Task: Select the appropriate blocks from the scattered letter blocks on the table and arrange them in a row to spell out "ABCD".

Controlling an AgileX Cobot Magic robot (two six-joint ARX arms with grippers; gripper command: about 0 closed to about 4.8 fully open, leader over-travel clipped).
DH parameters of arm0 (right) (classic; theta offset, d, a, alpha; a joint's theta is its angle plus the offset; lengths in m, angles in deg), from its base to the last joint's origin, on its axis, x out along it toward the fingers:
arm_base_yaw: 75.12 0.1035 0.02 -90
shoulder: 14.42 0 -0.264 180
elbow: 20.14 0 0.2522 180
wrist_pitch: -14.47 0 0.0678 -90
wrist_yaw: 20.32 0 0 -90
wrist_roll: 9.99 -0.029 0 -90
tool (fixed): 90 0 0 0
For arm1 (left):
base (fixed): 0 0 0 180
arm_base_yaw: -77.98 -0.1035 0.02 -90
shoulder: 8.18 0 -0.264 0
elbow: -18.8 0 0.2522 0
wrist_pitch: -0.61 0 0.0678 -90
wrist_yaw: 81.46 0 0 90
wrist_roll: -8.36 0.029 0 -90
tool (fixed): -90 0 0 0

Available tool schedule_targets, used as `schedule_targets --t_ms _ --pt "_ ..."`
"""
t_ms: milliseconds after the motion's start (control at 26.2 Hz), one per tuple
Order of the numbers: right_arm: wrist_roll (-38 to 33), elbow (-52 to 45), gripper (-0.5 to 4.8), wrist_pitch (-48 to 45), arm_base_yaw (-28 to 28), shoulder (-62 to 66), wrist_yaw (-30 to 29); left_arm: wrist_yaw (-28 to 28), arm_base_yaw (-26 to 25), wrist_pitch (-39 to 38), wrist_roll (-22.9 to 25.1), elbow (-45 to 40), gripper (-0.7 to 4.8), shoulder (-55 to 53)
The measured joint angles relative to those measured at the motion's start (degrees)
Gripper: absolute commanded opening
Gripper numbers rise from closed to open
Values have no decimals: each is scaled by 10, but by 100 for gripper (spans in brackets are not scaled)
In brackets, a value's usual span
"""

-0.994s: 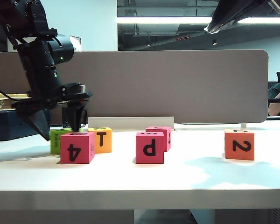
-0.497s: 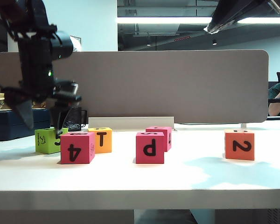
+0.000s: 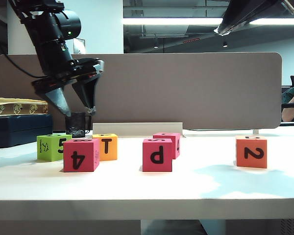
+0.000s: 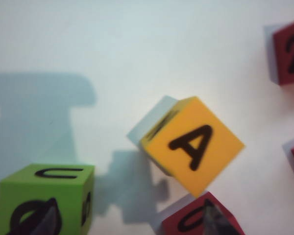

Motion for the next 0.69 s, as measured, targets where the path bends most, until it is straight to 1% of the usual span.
schedule_targets --t_ms 115,191,268,382,459,535,688 --pt "0 0 -2 0 0 0 0 -3 8 10 47 -2 372 0" --pt "0 0 -2 0 0 0 0 -3 10 18 60 -3 372 0" --pt "0 0 -2 0 0 0 0 -6 11 28 62 -3 372 0" --pt "0 0 -2 0 0 0 0 -29 14 46 78 -3 373 0" --pt "0 0 -2 0 0 0 0 -33 21 47 95 -3 373 -1" --pt "0 0 -2 0 0 0 0 -38 37 46 128 -2 373 -13" --pt "0 0 -2 0 0 0 0 -36 46 33 168 -2 374 -25"
